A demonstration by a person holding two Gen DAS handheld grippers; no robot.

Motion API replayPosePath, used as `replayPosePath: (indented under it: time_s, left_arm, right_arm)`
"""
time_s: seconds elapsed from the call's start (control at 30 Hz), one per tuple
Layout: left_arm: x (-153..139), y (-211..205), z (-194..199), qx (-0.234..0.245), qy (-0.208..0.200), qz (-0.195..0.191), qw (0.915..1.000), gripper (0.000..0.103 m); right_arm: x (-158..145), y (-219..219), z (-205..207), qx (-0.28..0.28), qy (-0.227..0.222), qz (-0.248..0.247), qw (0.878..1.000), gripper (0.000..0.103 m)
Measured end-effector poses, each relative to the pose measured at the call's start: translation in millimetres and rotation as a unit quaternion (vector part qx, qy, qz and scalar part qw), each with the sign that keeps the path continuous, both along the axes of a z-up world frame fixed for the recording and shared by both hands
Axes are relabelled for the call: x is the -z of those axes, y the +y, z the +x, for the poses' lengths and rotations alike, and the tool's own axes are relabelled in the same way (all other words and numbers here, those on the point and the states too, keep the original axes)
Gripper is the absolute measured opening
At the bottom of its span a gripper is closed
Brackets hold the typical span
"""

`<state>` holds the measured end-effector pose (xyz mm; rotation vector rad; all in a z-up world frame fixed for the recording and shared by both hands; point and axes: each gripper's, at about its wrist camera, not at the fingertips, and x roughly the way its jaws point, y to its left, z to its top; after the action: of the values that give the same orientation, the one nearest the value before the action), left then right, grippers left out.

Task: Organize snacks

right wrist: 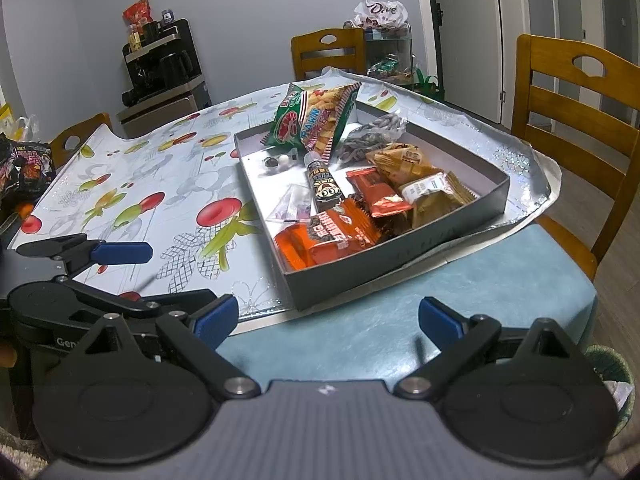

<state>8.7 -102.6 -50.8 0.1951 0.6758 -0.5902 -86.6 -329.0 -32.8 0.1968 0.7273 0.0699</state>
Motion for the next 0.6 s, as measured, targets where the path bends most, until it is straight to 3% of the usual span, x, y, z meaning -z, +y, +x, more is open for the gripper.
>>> replayPosePath:
  time_s: [0.6]
  left_arm:
    - [-0.9,2.0,0.9,-0.012,0.008,-0.005,0.9999,0.103]
  right_arm:
    - [2.4,-0.1,3.3,0.003,0.0,0.006,1.0,0.099]
